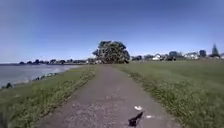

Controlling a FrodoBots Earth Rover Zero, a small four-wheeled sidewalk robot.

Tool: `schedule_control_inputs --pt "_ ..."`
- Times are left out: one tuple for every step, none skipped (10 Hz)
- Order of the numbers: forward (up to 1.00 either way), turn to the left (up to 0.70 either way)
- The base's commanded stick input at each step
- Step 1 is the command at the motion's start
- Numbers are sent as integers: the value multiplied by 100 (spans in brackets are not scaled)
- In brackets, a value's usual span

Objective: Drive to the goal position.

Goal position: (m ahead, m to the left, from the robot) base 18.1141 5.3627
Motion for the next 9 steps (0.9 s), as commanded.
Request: schedule_control_inputs --pt "70 0" --pt "70 0" --pt "70 0" --pt "70 0" --pt "70 0" --pt "70 0" --pt "70 0" --pt "70 0" --pt "70 0"
